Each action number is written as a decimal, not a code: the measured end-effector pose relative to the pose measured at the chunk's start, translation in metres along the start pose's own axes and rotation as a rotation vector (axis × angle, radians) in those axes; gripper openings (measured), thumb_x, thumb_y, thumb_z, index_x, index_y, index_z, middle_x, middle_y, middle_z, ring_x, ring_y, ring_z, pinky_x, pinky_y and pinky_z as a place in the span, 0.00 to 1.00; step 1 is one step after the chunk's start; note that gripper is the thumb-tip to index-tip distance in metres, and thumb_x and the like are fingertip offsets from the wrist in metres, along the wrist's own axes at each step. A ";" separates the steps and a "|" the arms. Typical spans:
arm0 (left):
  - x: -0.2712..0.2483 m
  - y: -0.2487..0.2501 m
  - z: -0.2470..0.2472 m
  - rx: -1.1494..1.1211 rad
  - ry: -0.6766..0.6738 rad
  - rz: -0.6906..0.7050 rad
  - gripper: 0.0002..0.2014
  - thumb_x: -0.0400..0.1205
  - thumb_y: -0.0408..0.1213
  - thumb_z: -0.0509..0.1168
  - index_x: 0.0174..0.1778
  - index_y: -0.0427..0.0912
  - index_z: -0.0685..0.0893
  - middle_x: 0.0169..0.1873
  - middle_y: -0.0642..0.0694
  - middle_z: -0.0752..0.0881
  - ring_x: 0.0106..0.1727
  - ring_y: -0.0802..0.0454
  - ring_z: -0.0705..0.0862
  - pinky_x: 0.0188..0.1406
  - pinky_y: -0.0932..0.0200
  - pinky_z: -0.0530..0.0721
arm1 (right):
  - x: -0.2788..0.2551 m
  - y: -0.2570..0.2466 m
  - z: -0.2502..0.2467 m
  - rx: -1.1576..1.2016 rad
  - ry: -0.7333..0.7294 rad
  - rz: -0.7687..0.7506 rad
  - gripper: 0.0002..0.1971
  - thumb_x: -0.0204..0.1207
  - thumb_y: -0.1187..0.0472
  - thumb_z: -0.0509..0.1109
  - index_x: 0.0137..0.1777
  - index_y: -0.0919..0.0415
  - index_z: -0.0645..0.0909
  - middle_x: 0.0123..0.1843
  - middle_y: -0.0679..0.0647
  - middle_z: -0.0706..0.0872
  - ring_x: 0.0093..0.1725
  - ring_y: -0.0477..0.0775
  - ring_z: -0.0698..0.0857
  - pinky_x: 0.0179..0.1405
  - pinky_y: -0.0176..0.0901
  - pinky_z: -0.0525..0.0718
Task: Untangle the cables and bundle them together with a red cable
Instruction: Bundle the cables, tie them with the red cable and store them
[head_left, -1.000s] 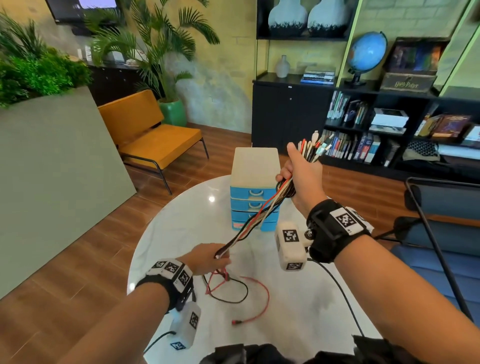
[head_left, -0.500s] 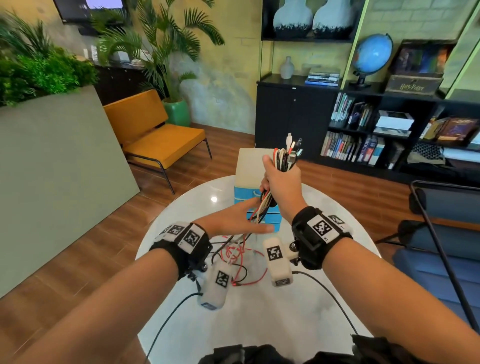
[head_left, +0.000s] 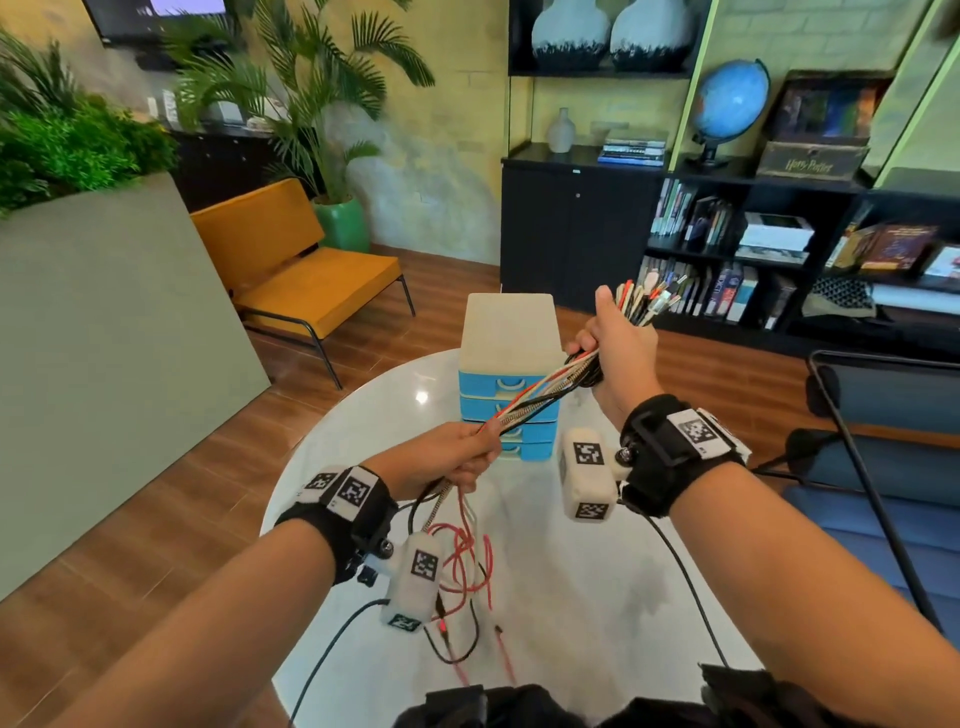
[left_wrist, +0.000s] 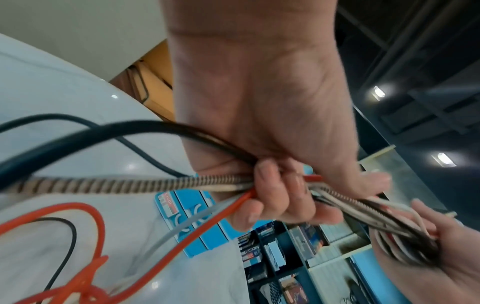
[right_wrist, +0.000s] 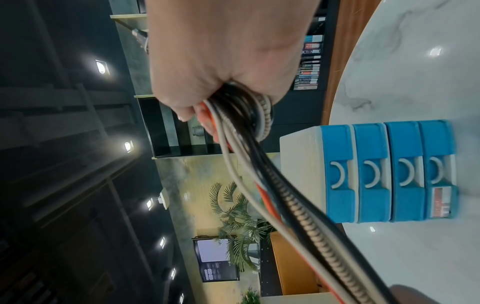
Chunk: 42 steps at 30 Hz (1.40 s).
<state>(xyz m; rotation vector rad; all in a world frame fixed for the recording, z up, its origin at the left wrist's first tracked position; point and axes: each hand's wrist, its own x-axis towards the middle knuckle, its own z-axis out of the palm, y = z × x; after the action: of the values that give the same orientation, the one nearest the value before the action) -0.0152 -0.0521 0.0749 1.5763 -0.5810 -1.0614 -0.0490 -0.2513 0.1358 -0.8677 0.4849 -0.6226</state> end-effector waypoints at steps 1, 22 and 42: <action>0.000 0.000 0.000 -0.068 -0.030 -0.023 0.25 0.79 0.62 0.53 0.49 0.40 0.73 0.26 0.50 0.63 0.25 0.57 0.55 0.29 0.66 0.62 | 0.000 0.001 -0.001 -0.002 -0.002 0.006 0.14 0.81 0.57 0.71 0.41 0.57 0.68 0.18 0.48 0.67 0.17 0.45 0.69 0.24 0.41 0.77; 0.008 0.019 -0.009 0.783 0.212 0.137 0.15 0.85 0.46 0.60 0.53 0.37 0.82 0.50 0.55 0.85 0.46 0.64 0.81 0.41 0.74 0.78 | 0.001 0.021 -0.030 -0.513 -0.378 0.278 0.15 0.83 0.55 0.69 0.36 0.60 0.77 0.26 0.53 0.78 0.25 0.51 0.80 0.32 0.44 0.83; 0.010 0.025 0.002 1.098 0.377 0.447 0.11 0.82 0.44 0.65 0.57 0.47 0.82 0.54 0.50 0.86 0.56 0.54 0.81 0.59 0.56 0.79 | -0.023 0.031 -0.032 -0.535 -0.735 0.691 0.27 0.81 0.47 0.65 0.77 0.59 0.73 0.68 0.69 0.83 0.69 0.69 0.82 0.49 0.54 0.90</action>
<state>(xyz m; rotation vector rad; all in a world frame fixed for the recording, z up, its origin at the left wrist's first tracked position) -0.0079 -0.0682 0.0954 2.3244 -1.2929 -0.0162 -0.0762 -0.2385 0.0958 -1.2626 0.2405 0.4884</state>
